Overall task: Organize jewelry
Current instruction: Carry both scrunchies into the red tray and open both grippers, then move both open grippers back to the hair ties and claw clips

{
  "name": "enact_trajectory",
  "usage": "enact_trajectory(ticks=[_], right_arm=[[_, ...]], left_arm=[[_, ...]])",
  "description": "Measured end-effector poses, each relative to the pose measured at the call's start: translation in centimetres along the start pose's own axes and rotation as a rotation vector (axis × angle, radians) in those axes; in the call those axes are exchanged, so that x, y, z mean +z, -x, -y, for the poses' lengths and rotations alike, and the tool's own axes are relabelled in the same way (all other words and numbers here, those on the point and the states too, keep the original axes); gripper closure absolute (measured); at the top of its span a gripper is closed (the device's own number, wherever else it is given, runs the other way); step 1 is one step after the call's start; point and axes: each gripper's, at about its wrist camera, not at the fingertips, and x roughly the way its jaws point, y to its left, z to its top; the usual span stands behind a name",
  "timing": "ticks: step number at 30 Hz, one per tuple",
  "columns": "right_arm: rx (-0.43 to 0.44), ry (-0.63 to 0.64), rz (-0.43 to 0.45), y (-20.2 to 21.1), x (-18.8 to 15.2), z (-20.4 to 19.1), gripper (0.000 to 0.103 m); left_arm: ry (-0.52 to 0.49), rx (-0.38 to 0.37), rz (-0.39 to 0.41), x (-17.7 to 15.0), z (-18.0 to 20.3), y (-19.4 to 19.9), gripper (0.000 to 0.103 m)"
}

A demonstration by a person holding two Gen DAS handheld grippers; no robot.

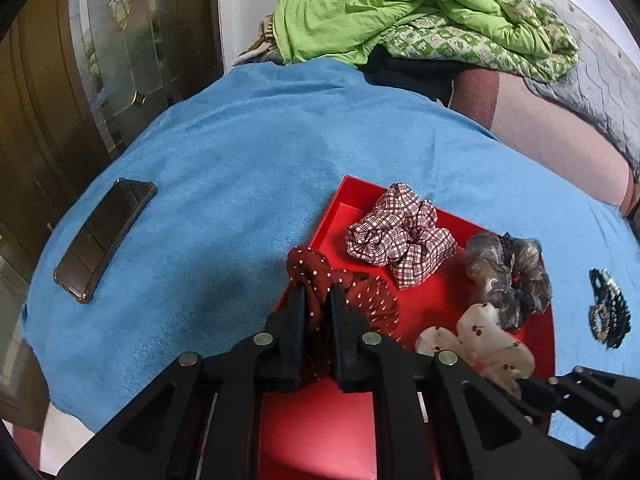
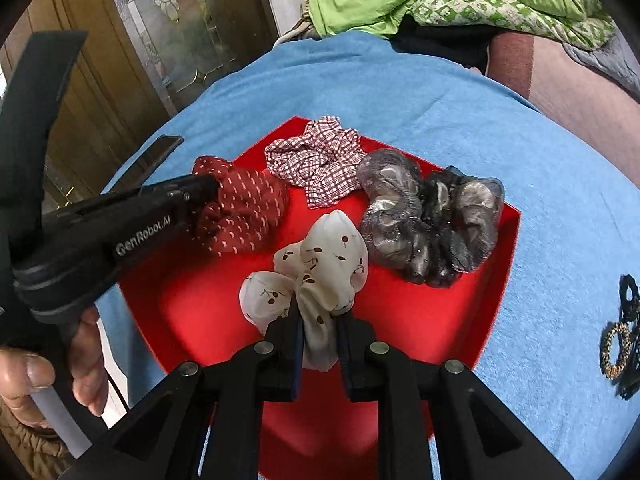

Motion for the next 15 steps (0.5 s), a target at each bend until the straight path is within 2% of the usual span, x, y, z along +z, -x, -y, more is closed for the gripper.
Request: enact_trajectory(ticks=[2,5,6,7,9,10,15], right_arm=[[-0.004,0.006,0.001,-0.2,0.0,-0.1,0.085],[-0.009,0.009,0.000,-0.4,-0.1,-0.3,0.083],[-0.008,0.010,-0.001,-0.3,-0.2,-0.3,0.075],[-0.009,0.012,0.001,-0.2,-0.2,-0.4,0.063],[-0.010,0.016,0.013,0.1,-0.1,-0.5,0.046],[-0.005,0.018,0.029,0.5,-0.1,-0.6,0.042],[-0.007,0.039,0.067,2.4,0.1,-1.0,0.042]], left_arm=[[0.014,-0.012,0.004,0.0,-0.2,0.5,0.091],[0.031,-0.025,0.019,0.1,-0.5,1.5,0.082],[0.039,-0.027,0.028,0.2,-0.6,2.0,0.077],[0.048,-0.026,0.039,0.2,-0.8,2.5,0.074],[0.058,-0.018,0.059,0.3,-0.9,3.5,0.070],[0.058,-0.012,0.067,0.3,-0.9,4.1,0.070],[0.041,0.036,0.098,0.0,-0.4,6.3,0.068]])
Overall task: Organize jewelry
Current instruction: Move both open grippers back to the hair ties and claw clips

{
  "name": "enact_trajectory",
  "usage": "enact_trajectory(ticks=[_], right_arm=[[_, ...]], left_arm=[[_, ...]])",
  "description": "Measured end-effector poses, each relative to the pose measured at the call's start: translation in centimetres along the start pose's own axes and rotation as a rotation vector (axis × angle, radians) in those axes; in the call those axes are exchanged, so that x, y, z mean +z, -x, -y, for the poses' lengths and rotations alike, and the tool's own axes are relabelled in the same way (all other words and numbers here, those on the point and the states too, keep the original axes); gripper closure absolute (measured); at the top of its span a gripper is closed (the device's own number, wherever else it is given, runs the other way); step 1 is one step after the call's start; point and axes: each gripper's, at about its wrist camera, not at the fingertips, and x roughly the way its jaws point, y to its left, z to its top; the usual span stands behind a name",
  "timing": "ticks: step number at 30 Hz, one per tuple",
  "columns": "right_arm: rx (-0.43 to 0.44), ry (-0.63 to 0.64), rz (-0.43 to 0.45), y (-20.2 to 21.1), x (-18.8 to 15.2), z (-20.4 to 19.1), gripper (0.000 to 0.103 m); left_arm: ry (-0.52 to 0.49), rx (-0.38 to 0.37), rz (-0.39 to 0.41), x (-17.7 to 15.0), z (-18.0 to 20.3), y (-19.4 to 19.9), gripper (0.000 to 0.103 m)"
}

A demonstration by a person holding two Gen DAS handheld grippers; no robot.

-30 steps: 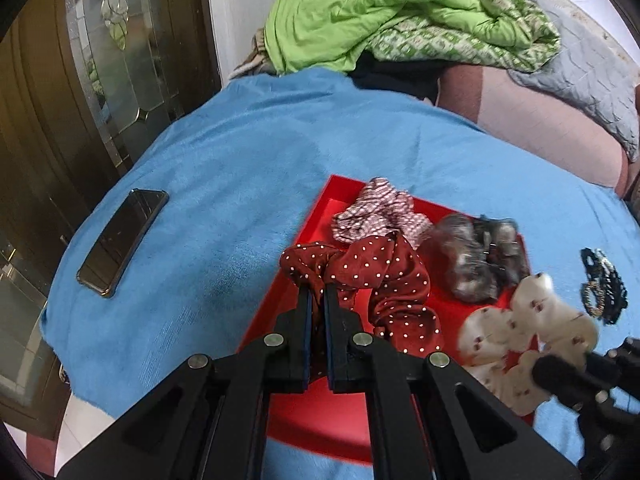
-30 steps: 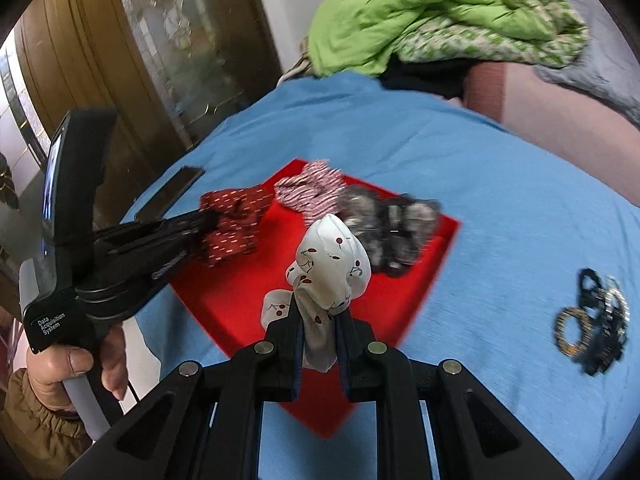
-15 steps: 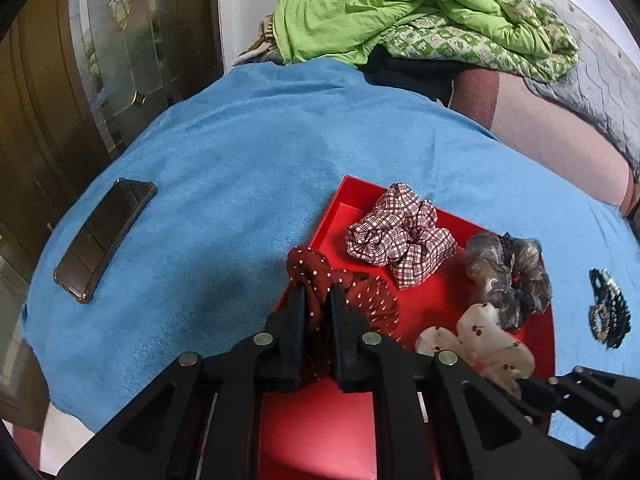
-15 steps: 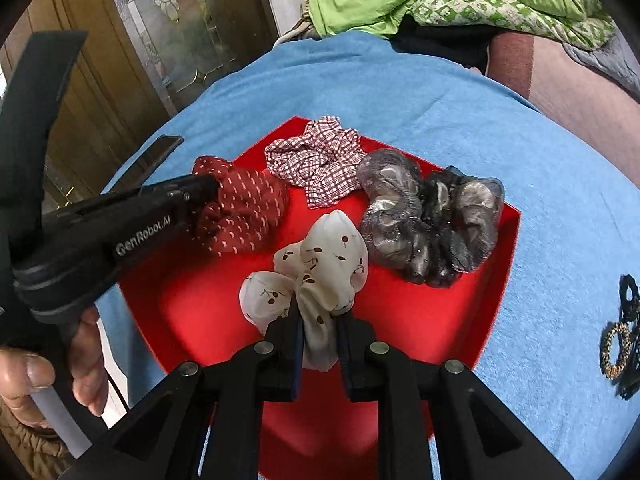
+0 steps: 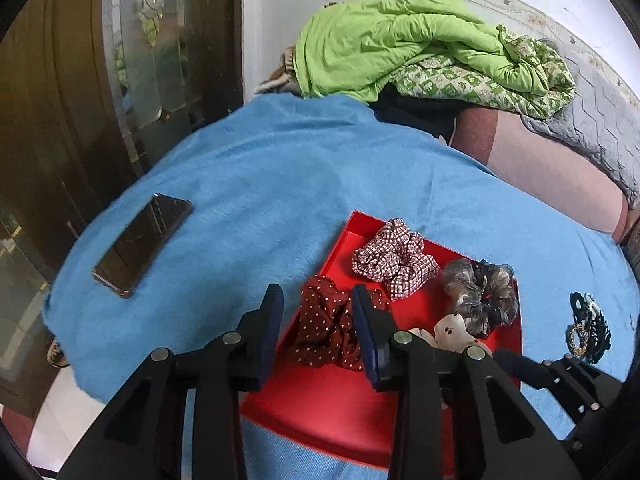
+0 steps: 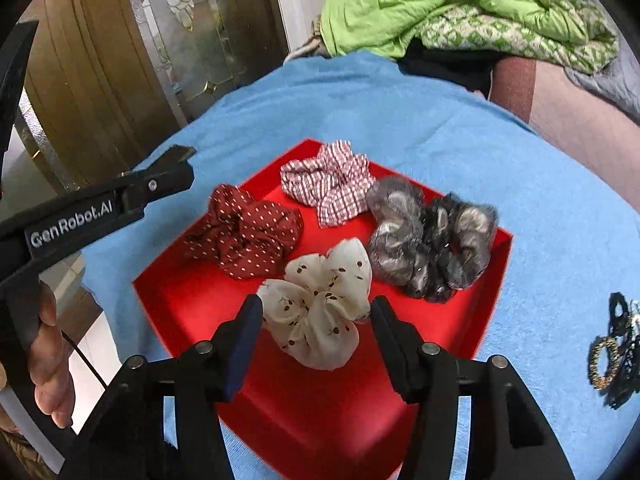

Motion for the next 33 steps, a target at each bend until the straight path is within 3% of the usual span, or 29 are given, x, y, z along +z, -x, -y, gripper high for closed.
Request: enact_trajectory(ticks=[7,16,33], right_arm=[[0.000,-0.011,0.052,3.5,-0.6,-0.1,0.040],[-0.034,-0.039,0.094,7.8,-2.9,1.4,0.039],[-0.240,-0.150,0.124,15.0,-9.6,8.9,0.038]], left_arm=[[-0.055,0.032,0.037,-0.2,1.9,3.1,0.061],[-0.096,0.013,0.085,-1.0,5.1,6.9,0.055],[-0.140,-0.104,0.031,-6.1,12.3,9.6,0.054]])
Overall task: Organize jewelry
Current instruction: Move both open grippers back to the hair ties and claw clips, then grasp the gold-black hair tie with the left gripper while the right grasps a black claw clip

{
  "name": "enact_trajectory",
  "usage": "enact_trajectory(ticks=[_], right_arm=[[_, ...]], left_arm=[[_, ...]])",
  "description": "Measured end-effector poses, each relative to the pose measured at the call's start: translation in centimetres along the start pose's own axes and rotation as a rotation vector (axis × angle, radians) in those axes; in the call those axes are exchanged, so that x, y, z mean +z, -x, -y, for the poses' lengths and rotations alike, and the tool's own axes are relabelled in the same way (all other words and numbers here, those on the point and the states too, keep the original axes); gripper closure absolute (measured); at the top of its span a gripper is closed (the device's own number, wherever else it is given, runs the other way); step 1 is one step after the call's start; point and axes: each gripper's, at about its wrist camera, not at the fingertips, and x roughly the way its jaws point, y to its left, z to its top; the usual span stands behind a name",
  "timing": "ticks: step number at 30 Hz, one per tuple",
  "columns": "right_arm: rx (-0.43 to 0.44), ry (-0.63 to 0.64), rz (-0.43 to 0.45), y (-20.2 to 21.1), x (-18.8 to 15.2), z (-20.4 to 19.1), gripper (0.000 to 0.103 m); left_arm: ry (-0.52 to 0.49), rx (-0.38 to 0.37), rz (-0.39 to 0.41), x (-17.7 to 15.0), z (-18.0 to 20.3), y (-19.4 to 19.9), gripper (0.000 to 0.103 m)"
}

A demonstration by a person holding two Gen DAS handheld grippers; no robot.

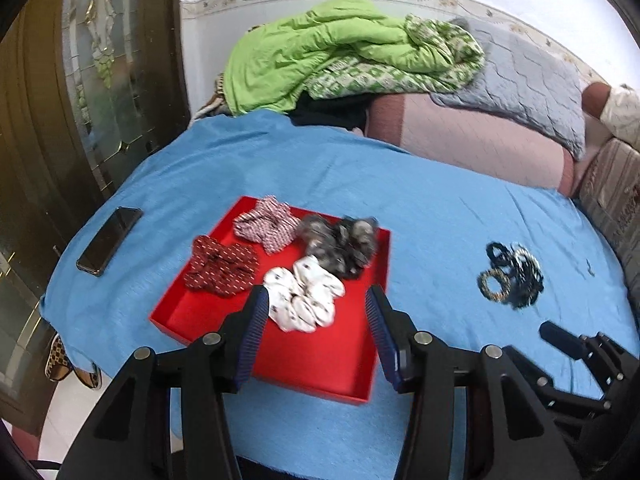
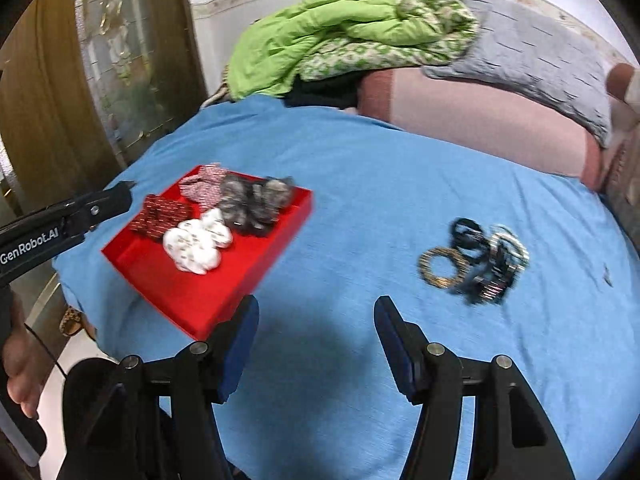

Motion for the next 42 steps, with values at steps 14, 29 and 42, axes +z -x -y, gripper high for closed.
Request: enact_trajectory(ticks=[14,29,42], right_arm=[[-0.132,-0.123,-0.007,2.3,-4.0,9.2,0.038],[-0.131,-0.372,-0.015,0.0,-4.4,20.4,0.038],[-0.004,-0.482,-0.063,-7.4,-0.3,24.1,0.059]], left_arm=[[-0.096,-0.057,-0.095,-1.8,5.7,-1.5,0.054],[-0.201,-0.207,-0.218,-0.1,16.7,-11.2,0.054],[-0.186,-0.296,-0.342,1.2,21.8,-21.4,0.058]])
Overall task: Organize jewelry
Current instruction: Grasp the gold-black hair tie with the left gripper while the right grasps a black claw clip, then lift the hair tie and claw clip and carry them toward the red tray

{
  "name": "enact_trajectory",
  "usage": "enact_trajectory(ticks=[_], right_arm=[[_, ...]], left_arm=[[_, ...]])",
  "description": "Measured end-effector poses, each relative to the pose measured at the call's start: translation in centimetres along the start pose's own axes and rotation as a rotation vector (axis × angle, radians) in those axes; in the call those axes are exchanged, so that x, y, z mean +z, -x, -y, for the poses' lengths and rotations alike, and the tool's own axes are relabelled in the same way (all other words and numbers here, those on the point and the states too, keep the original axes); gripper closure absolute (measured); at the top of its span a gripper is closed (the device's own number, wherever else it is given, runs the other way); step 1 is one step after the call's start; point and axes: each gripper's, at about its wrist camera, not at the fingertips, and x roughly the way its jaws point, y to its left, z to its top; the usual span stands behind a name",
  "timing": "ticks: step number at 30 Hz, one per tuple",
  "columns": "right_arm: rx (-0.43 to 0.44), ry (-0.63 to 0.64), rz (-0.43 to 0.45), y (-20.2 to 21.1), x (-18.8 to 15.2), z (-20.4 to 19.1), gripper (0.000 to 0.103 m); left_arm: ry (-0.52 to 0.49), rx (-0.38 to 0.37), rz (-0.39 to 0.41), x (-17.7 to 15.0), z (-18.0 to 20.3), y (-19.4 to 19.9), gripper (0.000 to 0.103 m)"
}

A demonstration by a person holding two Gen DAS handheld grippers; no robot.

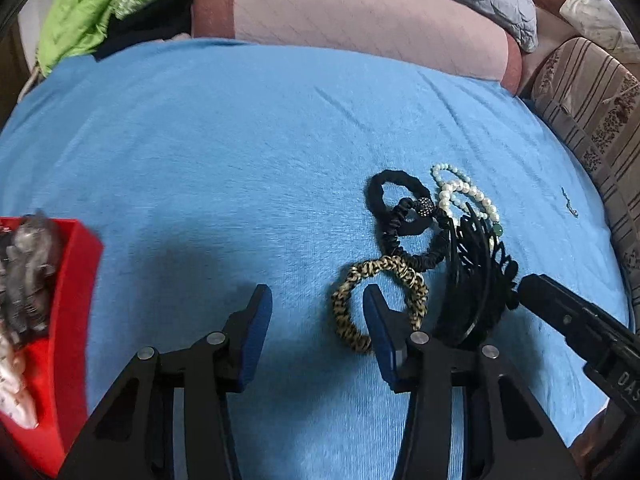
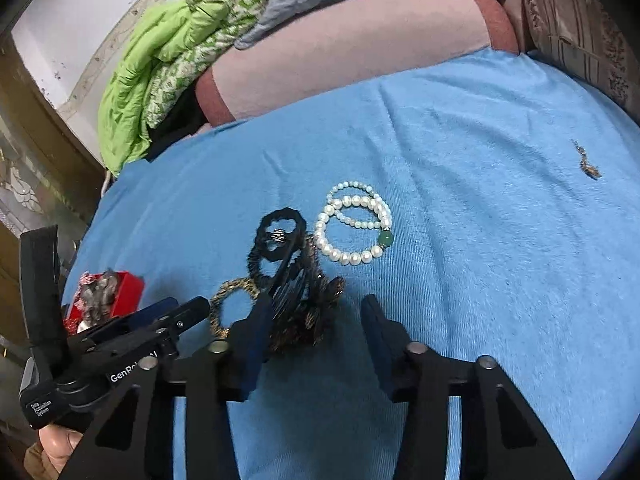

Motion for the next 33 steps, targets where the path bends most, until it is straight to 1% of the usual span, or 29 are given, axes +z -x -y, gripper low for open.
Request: enact_trajectory(ticks=[2,7,8,9,10,11,13,16,20,21,26,33], right_arm=[[-0.003,-0.015,-0.016,-0.9,0.2,0.4,0.060],[0.013,-0.048,-0.037,-2.2,0.4,1.0,0.060],[0.016,-0.052,-0.040,-2.3,0.4,1.2,0.060],[0.020,-0.057,-0.043,-2.5,0.4,1.3,0.065],[0.028,-0.062,-0.047,-2.7,0.4,1.3,0.073],[0.040,-0.066,-0.052,-2.8,0.3,1.4,0.081],[0.060,-0.061,-0.050,-2.8,0.2,1.1,0.087],[0.051,-0.036,-0.039,-2.3,0.2,0.4,0.089],[0.063,-0.041,-0.031,-1.5,0.0,0.1,0.090],[0.067,-0.044,-0.028,-1.1,0.0,0.1,0.096],[0.079,-0.048,-0.010,0.8,-0.4,-0.3,0.096],[0.077,-0.040,0.010,3.4,-1.7,-0.7,0.096]], left_arm=[[-0.008,-0.005,-0.009,0.0,0.1,-0.7,0.058],[-0.055,0.017,0.015,0.0,0.9,-1.0,0.058],[-0.060,0.020,0.017,0.1,1.1,-1.1,0.061],[-0.068,0.032,0.020,0.0,1.3,-1.2,0.076],[-0.078,0.050,0.019,0.1,1.5,-1.4,0.084],[-0.087,0.056,0.019,0.1,1.6,-1.3,0.097],[-0.088,0.038,0.010,0.2,1.7,-1.2,0.098],[-0.072,-0.003,-0.002,0.2,1.4,-0.6,0.098],[-0.065,-0.007,0.025,-0.1,1.3,1.3,0.098],[-0.063,-0.014,0.036,-0.3,1.2,2.0,0.098],[-0.044,-0.031,0.069,-1.2,1.1,5.0,0.098],[-0.025,-0.020,0.120,-3.3,0.6,9.0,0.098]])
